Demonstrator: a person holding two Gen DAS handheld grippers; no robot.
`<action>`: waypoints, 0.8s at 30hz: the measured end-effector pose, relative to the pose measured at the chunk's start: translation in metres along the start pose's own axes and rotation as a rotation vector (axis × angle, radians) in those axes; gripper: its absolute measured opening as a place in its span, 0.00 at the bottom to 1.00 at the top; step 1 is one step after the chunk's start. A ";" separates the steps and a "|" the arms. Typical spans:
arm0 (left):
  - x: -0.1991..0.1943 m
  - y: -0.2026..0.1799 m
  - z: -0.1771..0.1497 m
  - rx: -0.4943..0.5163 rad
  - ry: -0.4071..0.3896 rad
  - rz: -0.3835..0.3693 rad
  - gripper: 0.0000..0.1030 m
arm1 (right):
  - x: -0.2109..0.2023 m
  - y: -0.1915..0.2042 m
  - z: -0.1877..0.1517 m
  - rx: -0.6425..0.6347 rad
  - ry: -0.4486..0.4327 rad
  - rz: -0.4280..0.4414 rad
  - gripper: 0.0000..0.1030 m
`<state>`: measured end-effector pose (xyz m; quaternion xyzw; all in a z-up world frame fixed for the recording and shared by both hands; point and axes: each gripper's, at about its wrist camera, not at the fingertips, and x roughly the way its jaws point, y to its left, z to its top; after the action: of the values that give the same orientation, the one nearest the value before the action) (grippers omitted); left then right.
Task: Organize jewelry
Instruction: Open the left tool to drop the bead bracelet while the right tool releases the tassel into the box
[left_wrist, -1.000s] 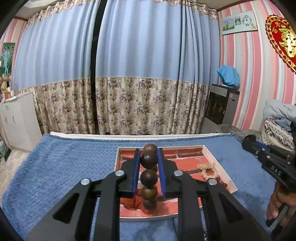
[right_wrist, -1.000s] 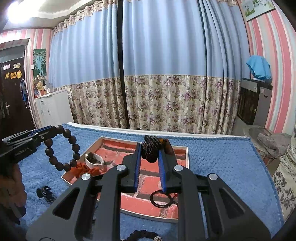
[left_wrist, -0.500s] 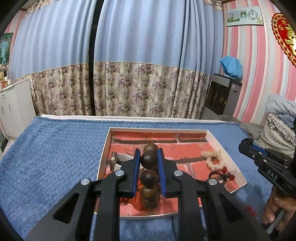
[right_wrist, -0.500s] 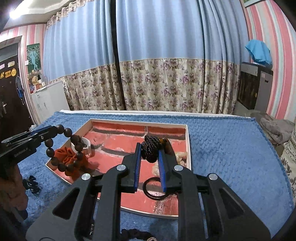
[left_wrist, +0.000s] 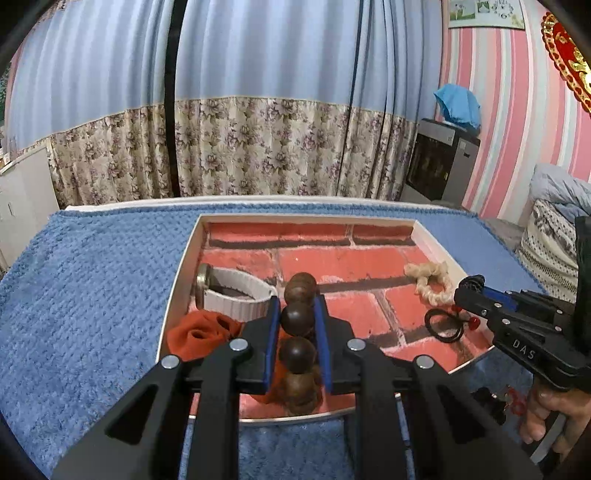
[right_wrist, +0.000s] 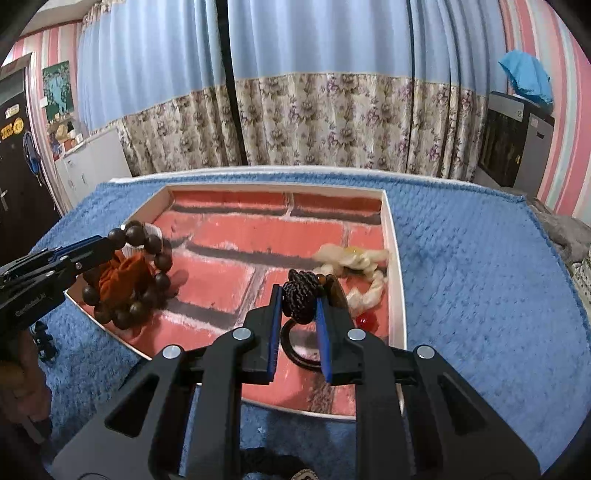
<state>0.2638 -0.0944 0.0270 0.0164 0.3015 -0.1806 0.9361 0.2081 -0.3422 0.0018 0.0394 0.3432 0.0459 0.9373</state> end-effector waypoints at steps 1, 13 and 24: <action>0.002 0.001 -0.001 -0.003 0.008 0.004 0.19 | 0.003 0.000 -0.001 0.000 0.011 0.002 0.18; 0.017 0.026 -0.009 -0.075 0.067 0.115 0.19 | 0.021 -0.010 -0.012 0.031 0.086 -0.022 0.18; 0.017 0.030 -0.014 -0.061 0.076 0.159 0.22 | 0.025 -0.008 -0.015 0.033 0.089 -0.013 0.19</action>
<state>0.2793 -0.0704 0.0035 0.0187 0.3400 -0.0959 0.9353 0.2181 -0.3465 -0.0261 0.0504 0.3854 0.0358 0.9207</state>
